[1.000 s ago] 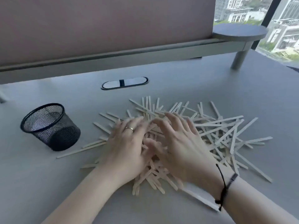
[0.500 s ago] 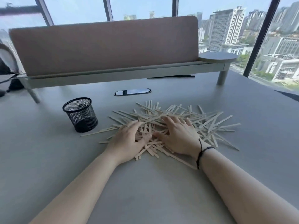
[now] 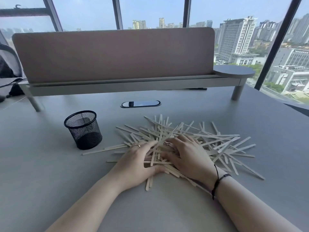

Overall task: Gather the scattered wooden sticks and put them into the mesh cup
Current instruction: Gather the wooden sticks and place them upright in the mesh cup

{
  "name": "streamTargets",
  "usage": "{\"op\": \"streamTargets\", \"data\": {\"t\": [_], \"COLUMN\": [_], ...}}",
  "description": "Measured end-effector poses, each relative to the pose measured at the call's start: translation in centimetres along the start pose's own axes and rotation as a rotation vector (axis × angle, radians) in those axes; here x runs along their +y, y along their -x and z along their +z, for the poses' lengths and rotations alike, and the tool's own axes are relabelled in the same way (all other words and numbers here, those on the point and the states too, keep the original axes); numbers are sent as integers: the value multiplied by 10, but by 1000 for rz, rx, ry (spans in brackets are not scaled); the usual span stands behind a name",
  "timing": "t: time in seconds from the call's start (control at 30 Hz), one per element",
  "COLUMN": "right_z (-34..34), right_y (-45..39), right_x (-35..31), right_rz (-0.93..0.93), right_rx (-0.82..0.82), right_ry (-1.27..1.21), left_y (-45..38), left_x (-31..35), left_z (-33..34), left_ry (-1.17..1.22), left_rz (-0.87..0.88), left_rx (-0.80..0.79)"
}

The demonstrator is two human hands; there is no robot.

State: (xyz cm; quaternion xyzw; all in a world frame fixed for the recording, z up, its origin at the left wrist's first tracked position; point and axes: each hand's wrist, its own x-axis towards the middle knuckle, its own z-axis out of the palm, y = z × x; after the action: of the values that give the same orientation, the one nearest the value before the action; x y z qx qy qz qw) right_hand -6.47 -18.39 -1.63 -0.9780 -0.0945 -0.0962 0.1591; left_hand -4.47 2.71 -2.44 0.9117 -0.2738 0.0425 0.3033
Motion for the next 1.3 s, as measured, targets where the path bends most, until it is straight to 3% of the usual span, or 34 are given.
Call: {"op": "streamTargets", "data": {"t": [0.53, 0.7, 0.93, 1.3], "right_z": [-7, -7, -9, -5], "right_y": [6, 9, 13, 13], "right_x": [-4, -8, -11, -11], "right_rz": [0, -21, -16, -96], "right_rx": [40, -1, 70, 124], "right_ry": [-184, -99, -127, -100], "left_y": [-2, -1, 0, 2], "left_x": [-6, -6, -1, 2], "left_z": [-1, 1, -5, -20], "left_ry": [94, 4, -258, -281], "left_rz": [138, 198, 163, 111], "left_rx": [112, 166, 193, 312]}}
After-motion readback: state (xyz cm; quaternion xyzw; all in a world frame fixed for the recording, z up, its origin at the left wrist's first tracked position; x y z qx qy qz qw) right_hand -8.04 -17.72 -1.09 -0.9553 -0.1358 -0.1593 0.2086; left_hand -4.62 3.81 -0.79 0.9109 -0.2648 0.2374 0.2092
